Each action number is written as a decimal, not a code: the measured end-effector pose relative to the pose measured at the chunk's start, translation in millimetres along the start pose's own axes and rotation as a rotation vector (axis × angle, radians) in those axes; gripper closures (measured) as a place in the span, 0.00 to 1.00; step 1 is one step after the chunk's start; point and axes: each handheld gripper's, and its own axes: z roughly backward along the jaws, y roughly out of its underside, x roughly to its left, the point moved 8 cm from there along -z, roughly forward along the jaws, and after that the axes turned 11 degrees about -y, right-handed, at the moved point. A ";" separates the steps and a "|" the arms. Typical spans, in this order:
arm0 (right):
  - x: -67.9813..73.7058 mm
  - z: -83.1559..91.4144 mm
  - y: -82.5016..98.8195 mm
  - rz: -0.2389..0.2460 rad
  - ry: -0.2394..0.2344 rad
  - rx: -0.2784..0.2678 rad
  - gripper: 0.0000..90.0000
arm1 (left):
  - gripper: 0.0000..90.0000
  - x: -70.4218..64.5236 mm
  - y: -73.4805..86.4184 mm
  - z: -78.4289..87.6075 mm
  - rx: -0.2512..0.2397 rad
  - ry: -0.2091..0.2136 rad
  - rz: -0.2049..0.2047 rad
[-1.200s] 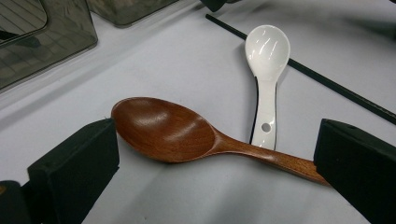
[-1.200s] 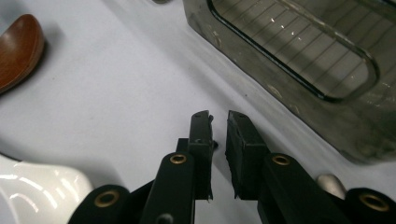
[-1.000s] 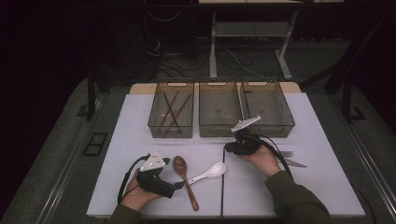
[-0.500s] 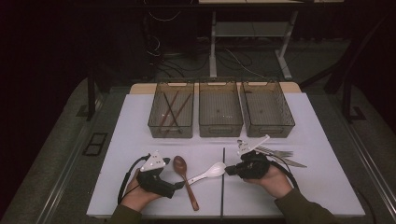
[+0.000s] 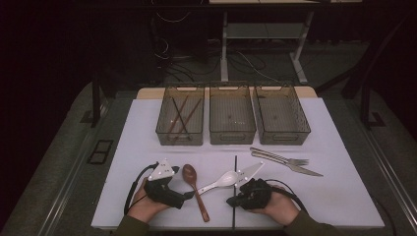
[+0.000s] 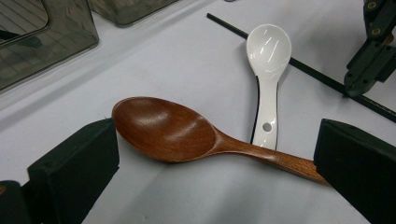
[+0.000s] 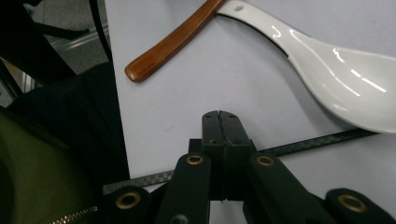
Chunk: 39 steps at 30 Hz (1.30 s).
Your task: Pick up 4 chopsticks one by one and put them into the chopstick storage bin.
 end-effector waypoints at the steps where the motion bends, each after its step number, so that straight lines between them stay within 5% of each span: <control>1: 0.2 -0.9 0.6 0.003 0.002 0.004 0.99 | 0.00 -0.2 0.0 -0.2 0.000 -0.001 0.000; 16: -4.5 14.4 16.7 -0.009 0.051 0.021 0.99 | 0.00 -0.5 0.4 -0.7 0.004 -0.002 -0.003; 26: -11.9 29.8 13.3 -0.068 0.073 -0.053 0.99 | 0.00 -0.5 0.1 -0.6 0.002 -0.002 -0.001; 36: -83.2 60.0 -2.9 -0.196 0.273 -0.146 0.90 | 0.00 -0.4 0.3 -0.9 0.004 -0.001 -0.004; 39: -102.2 61.0 -6.1 -0.242 0.301 -0.156 0.86 | 0.00 -0.2 0.8 -1.2 0.007 -0.001 -0.004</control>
